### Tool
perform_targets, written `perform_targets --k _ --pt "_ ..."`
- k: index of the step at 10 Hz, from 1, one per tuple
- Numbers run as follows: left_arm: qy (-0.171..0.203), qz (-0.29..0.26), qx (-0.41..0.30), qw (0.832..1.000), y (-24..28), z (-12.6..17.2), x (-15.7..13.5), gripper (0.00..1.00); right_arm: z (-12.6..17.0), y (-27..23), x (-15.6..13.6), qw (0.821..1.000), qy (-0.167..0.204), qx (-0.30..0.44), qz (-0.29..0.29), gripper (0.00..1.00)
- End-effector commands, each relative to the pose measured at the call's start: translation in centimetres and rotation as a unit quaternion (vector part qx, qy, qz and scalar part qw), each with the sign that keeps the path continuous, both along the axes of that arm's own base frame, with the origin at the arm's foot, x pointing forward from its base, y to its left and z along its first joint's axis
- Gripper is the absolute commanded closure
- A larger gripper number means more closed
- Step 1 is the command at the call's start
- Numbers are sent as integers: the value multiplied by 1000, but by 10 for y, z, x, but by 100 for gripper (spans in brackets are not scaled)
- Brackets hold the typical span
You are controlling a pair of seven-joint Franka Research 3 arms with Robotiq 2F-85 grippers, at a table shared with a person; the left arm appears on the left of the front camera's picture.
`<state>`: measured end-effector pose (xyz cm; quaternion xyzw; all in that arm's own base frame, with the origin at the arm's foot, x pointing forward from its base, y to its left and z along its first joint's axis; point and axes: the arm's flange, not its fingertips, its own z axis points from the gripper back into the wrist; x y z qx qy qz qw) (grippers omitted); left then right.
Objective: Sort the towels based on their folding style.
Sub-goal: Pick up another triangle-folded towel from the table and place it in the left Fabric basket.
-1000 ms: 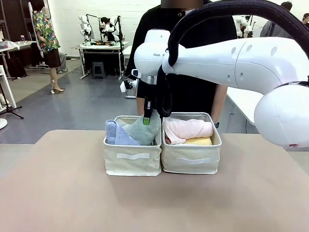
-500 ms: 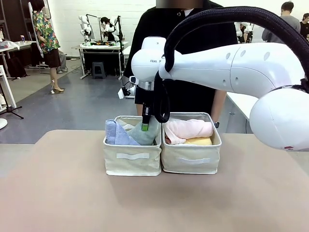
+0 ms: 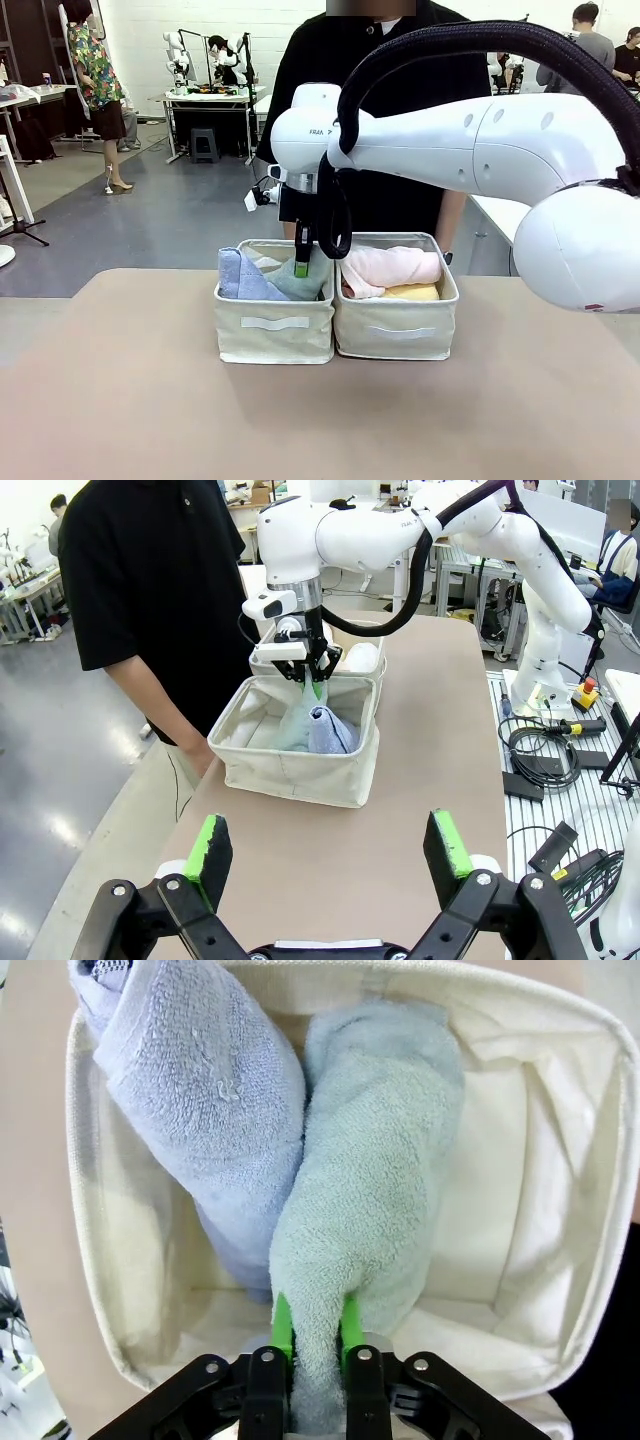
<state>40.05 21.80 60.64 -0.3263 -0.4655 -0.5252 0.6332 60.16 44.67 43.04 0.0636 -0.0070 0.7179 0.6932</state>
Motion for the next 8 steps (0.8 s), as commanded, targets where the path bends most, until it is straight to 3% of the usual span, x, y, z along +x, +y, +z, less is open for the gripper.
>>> perform_targets --k 1,2,3,4,5,6,8 --pt "-3 3 11 1000 -1 -1 -3 0 -1 7 3 1000 8 0 -6 62" --pt "-3 3 11 1000 -1 -1 -3 0 1 7 3 1000 7 1 -8 45" --pt "-3 3 11 1000 -1 -1 -3 0 1 7 4 1000 6 1 -8 44" --pt "-3 3 11 1000 -1 -1 -3 0 2 7 4 1000 5 1 -8 26" --pt "-3 3 11 1000 -1 -1 -3 0 2 7 4 1000 5 2 -9 24" --pt "-3 3 11 1000 -1 -1 -3 0 2 7 4 1000 5 2 -9 7" --pt "-3 3 11 1000 -1 -1 -3 0 3 6 5 1000 5 0 -11 0"
